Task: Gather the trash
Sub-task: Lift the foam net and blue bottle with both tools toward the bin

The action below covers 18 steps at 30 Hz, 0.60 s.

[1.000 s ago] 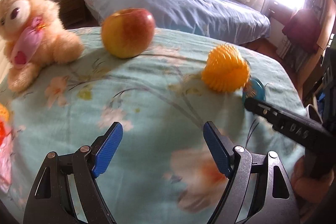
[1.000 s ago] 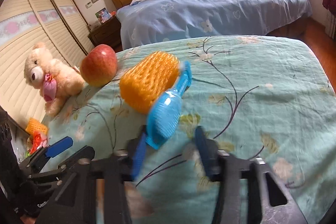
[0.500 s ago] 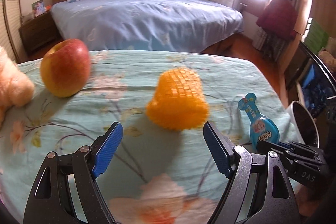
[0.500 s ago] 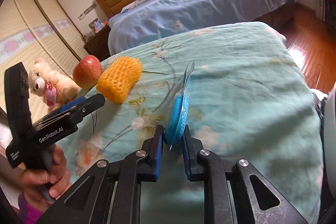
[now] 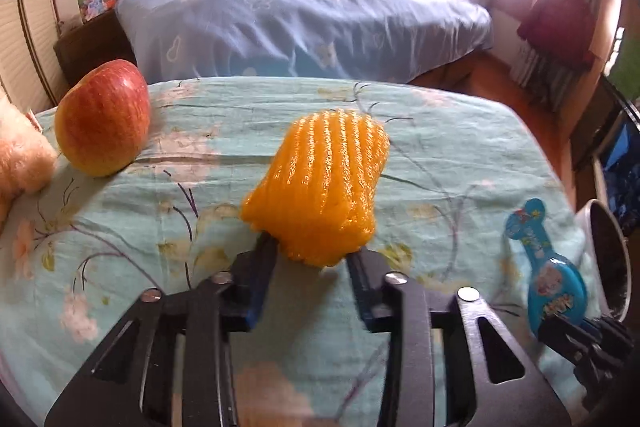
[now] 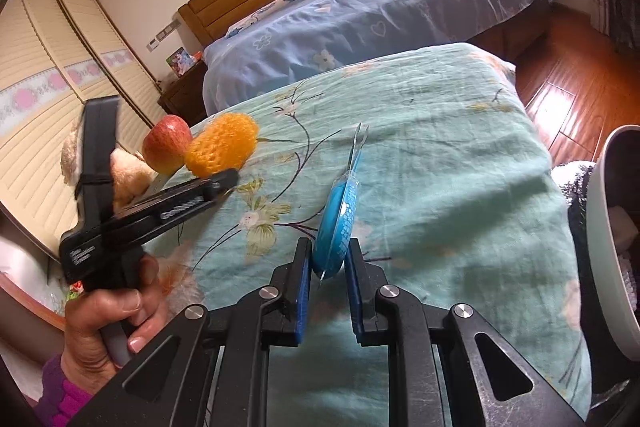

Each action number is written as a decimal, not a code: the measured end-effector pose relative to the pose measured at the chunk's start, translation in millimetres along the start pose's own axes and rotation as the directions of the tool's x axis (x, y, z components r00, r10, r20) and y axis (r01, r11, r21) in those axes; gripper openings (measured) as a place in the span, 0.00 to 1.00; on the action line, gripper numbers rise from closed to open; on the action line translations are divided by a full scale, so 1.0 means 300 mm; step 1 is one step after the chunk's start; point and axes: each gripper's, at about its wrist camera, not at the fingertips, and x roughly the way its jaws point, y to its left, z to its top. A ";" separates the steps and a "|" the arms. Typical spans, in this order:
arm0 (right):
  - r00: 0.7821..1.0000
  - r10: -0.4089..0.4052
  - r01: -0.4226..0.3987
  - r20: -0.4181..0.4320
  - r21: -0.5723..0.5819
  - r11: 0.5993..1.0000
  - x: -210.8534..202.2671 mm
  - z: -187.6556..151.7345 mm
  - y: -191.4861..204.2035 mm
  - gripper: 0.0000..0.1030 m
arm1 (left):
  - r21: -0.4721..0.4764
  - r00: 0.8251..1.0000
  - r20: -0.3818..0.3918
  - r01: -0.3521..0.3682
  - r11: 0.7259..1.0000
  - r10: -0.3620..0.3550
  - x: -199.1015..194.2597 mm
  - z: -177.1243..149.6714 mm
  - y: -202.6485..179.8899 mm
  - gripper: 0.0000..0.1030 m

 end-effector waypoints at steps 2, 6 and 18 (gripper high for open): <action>1.000 -0.003 0.003 0.003 -0.002 1.000 -0.010 -0.001 -0.001 0.16 | -0.008 1.000 0.003 0.024 1.000 -0.024 -0.032 -0.024 -0.006 0.25; 1.000 -0.003 0.004 0.011 -0.012 1.000 -0.037 -0.019 0.002 0.16 | -0.012 0.998 0.004 0.063 0.998 -0.063 -0.102 -0.097 -0.033 0.24; 0.999 -0.030 0.031 0.033 -0.041 0.999 -0.144 -0.098 -0.006 0.16 | -0.018 0.996 -0.004 0.085 0.996 -0.085 -0.257 -0.275 -0.136 0.24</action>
